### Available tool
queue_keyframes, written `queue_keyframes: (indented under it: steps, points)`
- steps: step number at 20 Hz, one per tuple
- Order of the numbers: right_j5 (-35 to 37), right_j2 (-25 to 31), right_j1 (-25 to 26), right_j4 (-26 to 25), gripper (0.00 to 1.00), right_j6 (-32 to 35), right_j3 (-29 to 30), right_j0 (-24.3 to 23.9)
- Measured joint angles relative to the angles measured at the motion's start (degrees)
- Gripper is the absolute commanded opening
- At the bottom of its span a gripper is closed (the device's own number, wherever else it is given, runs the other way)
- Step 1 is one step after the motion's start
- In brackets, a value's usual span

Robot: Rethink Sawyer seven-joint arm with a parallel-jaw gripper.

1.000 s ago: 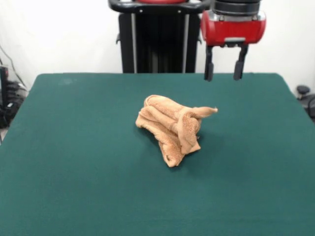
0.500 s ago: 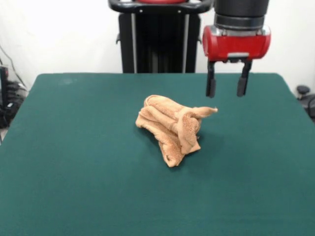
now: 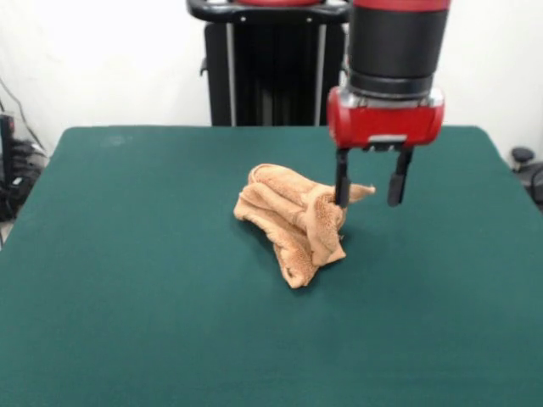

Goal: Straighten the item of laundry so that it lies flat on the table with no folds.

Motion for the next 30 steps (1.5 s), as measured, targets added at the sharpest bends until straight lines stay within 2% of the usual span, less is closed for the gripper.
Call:
queue_keyframes:
  steps: [8, 19, 23, 30]
  points:
    - [1.5, -0.1, 2.9, -0.2, 1.00, 0.0, -4.2, -2.8]
    - [1.5, 0.0, 9.0, -3.0, 1.00, 0.0, -10.3, -6.7]
    - [1.5, 0.0, 11.2, -4.5, 1.00, 0.0, -11.0, -8.1]
    - [1.5, 0.0, 11.9, -6.2, 1.00, 0.0, -10.5, -7.9]
